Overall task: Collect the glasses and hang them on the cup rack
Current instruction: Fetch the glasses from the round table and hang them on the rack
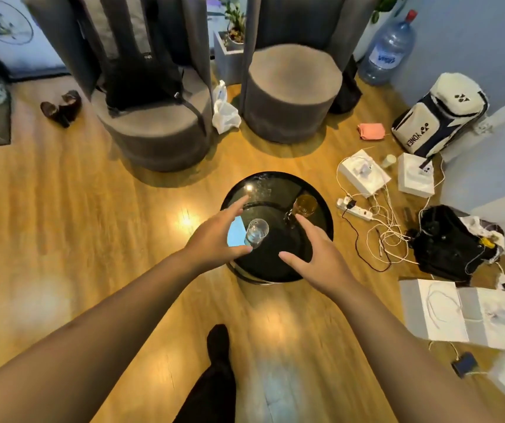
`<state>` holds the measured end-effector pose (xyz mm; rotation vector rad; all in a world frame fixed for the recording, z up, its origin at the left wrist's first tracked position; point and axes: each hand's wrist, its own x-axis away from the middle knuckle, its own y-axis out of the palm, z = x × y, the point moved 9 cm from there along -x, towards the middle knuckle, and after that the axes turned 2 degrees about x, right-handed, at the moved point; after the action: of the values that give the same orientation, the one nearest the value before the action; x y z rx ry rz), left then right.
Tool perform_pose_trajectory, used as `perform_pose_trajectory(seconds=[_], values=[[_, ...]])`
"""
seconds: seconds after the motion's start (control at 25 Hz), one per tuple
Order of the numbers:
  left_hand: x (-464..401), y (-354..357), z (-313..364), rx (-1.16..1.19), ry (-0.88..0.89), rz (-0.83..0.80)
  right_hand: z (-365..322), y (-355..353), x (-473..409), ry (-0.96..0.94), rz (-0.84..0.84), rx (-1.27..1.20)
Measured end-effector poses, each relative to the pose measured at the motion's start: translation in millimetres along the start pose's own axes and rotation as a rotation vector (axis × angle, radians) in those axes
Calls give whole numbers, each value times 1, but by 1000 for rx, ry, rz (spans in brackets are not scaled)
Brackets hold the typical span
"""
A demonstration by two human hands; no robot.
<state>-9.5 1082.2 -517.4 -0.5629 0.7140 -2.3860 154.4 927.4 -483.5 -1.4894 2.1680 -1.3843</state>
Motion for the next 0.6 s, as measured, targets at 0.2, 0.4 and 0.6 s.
perform_pose_trajectory(seconds=[0.2,0.4,0.6], values=[[-67,48,-67,57,-84,-47,42,43,-73,83,55,-100],[-123,105,-126,21,-107,-89,98,95,-130,136,20,-111],[-168,155,-172,34,-124,-74,151,150,-167,144,-39,-80]])
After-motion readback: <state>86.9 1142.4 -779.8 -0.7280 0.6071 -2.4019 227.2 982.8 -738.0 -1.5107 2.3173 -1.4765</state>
